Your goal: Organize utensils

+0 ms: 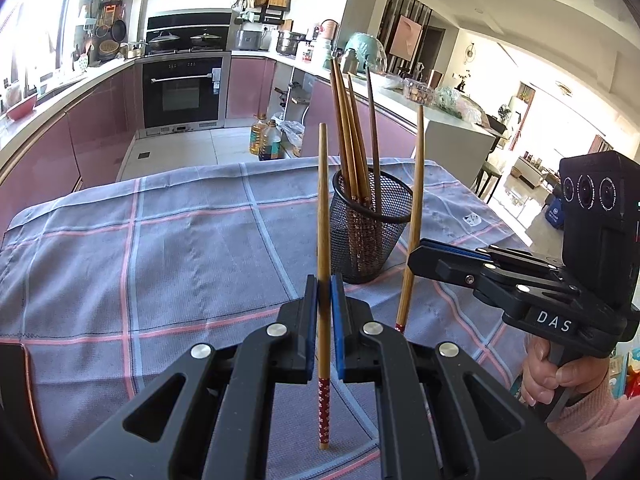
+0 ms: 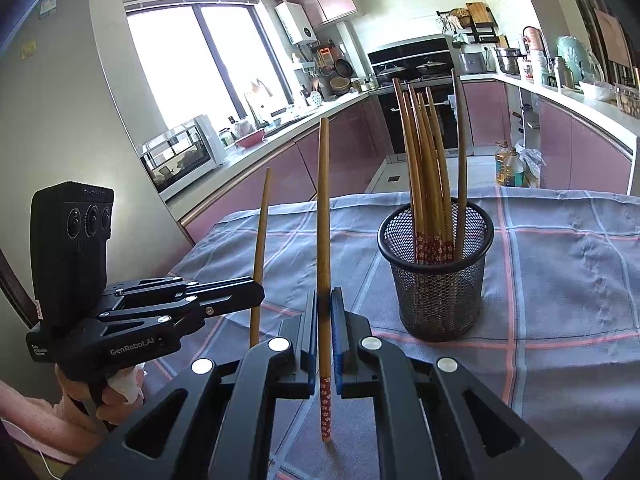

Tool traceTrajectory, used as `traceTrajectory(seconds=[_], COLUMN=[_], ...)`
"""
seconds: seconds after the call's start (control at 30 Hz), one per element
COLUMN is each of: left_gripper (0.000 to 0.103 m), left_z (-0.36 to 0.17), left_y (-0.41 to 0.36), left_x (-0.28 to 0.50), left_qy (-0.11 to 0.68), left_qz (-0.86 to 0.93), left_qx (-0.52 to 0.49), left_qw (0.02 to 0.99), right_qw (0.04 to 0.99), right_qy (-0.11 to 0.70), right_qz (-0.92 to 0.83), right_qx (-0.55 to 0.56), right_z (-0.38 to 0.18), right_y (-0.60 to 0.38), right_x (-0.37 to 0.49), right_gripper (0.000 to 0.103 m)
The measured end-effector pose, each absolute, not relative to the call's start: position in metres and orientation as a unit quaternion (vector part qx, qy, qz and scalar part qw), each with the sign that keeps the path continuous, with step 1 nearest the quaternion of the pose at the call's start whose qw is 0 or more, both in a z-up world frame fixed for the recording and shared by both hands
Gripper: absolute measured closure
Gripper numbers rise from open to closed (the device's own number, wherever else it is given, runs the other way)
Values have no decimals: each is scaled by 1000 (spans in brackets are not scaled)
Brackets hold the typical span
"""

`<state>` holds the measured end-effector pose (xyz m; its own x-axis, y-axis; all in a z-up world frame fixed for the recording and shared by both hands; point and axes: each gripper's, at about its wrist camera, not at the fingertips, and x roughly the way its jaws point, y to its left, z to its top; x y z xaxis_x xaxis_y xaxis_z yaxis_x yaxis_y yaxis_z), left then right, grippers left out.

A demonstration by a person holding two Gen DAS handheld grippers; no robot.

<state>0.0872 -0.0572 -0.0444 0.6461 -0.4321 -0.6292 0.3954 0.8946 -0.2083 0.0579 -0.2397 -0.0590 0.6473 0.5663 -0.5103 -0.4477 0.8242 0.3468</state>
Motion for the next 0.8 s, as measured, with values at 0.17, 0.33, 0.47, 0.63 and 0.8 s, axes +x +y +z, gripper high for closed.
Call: traceTrajectory(seconds=[0.17, 0.33, 0.47, 0.63, 0.8], left_gripper=[95, 95, 95, 95, 95], left_z=[-41, -36, -32, -28, -24], left_y=[-57, -57, -58, -60, -63], left_x=[86, 86, 85, 87, 87], left_qy=[349, 344, 339, 334, 331], left_qz=[-228, -227, -226, -225, -226], left_qx=[-26, -25, -24, -20, -19], left_qw=[909, 911, 913, 915, 916], right_qw=[904, 907, 909, 911, 913], right_qy=[308, 303, 297, 291, 287], right_qz=[281, 279, 279, 279, 278], right_qx=[94, 93, 91, 89, 86], right_z=[-56, -51, -47, -42, -40], right_y=[-241, -243, -245, -247, -249], right_x=[57, 57, 57, 59, 61], right_gripper=[97, 97, 97, 97, 97])
